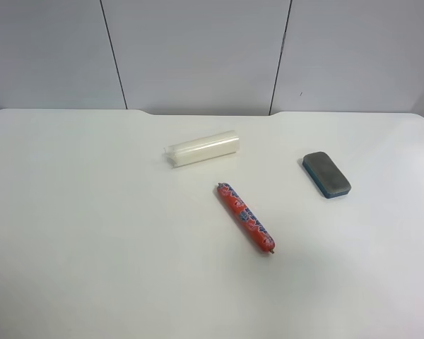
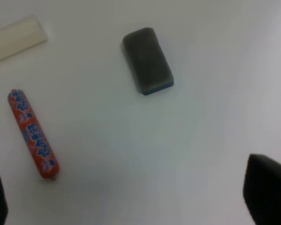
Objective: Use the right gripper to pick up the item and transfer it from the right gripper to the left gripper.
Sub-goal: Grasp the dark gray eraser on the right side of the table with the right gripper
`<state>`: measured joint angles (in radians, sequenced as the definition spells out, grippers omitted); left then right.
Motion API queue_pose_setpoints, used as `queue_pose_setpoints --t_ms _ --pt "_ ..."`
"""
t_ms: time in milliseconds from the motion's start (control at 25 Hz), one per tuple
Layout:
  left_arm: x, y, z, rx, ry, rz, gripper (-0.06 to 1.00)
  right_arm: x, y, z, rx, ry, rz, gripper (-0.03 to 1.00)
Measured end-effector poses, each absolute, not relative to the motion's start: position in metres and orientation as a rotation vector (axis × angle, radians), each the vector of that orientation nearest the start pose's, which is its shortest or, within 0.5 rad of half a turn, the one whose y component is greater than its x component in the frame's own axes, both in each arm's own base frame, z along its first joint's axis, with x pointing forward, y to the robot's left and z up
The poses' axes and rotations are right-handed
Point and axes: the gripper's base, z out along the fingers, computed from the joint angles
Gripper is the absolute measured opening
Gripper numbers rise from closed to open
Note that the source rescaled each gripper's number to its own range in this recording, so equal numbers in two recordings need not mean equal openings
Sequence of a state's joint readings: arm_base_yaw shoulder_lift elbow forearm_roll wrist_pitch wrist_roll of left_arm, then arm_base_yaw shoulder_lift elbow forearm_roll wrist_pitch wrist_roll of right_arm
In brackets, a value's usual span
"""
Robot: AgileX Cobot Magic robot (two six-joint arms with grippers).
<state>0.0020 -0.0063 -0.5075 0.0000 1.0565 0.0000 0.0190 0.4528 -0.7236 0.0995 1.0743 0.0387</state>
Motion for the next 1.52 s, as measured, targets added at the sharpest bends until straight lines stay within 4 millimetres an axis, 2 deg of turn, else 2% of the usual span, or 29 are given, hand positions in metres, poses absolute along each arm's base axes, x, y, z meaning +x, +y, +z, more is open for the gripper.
queue_pose_setpoints --t_ms 80,280,440,640,760,960,1120,1320,1520 --pt "-0.007 0.000 0.280 -0.002 2.026 0.001 1.00 0.077 0.009 0.345 0.022 2.316 0.147 1.00" --pt "-0.007 0.000 0.280 -0.002 2.026 0.001 1.00 0.133 0.010 0.350 -0.018 2.460 0.128 1.00" --pt "-0.007 0.000 0.280 -0.002 2.026 0.001 1.00 0.178 0.011 0.334 -0.071 2.606 0.113 1.00" --pt "-0.007 0.000 0.280 -0.002 2.026 0.001 1.00 0.225 0.012 0.309 -0.158 2.753 0.098 1.00" --pt "-0.007 0.000 0.280 -0.002 2.026 0.001 1.00 0.249 0.012 0.300 -0.180 2.798 0.090 1.00" --pt "-0.007 0.000 0.280 -0.002 2.026 0.001 1.00 0.286 0.012 0.289 -0.233 2.840 0.081 1.00" --pt "-0.007 0.000 0.280 -0.002 2.026 0.001 1.00 0.311 0.013 0.273 -0.272 2.882 0.081 1.00" --pt "-0.007 0.000 0.280 -0.002 2.026 0.001 1.00 0.333 0.013 0.238 -0.325 2.976 0.089 1.00" --pt "-0.007 0.000 0.280 -0.002 2.026 0.001 1.00 0.347 0.013 0.201 -0.397 3.046 0.097 1.00"
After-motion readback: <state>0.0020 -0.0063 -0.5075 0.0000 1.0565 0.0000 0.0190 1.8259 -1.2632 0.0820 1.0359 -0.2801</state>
